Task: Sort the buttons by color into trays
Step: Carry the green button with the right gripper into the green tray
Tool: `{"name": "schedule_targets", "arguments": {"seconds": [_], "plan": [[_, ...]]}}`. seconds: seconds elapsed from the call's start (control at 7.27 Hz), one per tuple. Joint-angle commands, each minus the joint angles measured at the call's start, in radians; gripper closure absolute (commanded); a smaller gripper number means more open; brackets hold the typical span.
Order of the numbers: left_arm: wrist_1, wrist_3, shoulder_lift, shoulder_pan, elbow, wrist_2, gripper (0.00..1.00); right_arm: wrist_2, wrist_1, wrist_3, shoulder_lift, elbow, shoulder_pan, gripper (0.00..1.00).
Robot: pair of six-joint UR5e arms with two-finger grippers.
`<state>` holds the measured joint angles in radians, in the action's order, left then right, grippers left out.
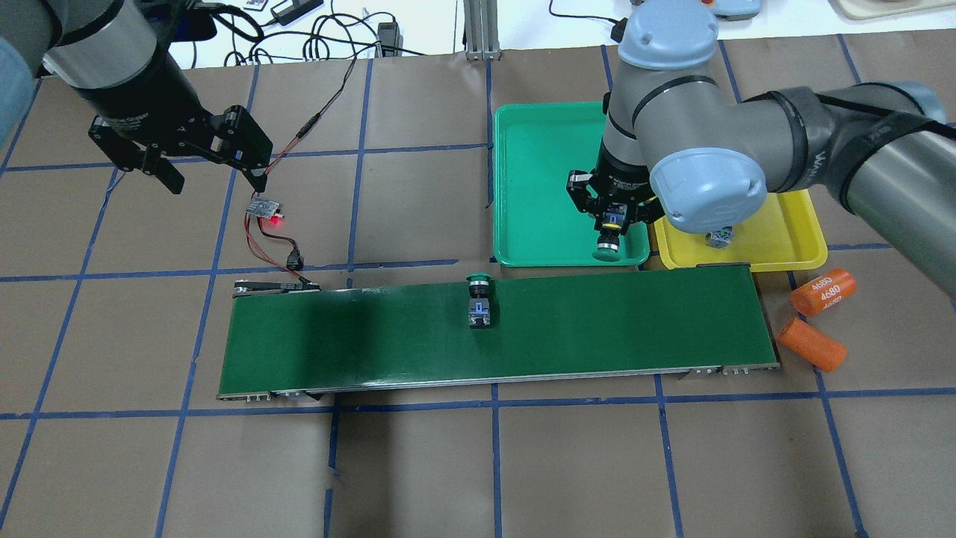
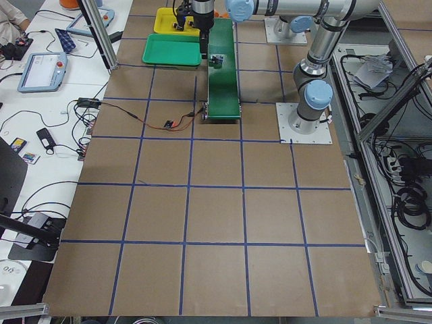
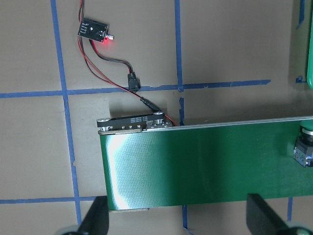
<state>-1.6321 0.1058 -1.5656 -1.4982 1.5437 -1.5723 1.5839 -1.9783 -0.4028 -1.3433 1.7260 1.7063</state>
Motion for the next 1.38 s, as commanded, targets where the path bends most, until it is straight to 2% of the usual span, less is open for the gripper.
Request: {"name": "schedule_targets", "arguments": {"seconds": [0.0, 0.14, 0.28, 0.41, 0.69, 1.1, 1.24], "plan": [[0.0, 0.0, -0.001, 0.001, -0.001, 0.0, 0.0, -0.001, -0.182, 0.004, 0.126, -0.04, -0.004, 1.0], [0.0, 0.0, -0.001, 0.001, -0.001, 0.0, 0.0, -0.008, -0.327, 0.001, 0.226, -0.049, -0.004, 0.83], [0.0, 0.0, -0.001, 0.001, 0.001, 0.0, 0.0, -0.008, -0.415, 0.001, 0.312, -0.057, -0.004, 0.64], [0.0, 0.0, -0.001, 0.001, 0.0, 0.0, 0.0, -0.004, -0.421, 0.001, 0.335, -0.062, -0.01, 0.01], [0.0, 0.0, -0.001, 0.001, 0.004, 0.0, 0.0, -0.001, -0.363, -0.002, 0.311, -0.058, -0.011, 0.0], [0.0, 0.0, -0.001, 0.001, 0.003, 0.0, 0.0, 0.001, -0.036, -0.008, 0.088, -0.043, 0.004, 0.0], [0.0, 0.0, 0.001, 0.003, 0.001, 0.0, 0.0, -0.01, 0.037, -0.014, 0.037, -0.022, 0.016, 0.0]]}}
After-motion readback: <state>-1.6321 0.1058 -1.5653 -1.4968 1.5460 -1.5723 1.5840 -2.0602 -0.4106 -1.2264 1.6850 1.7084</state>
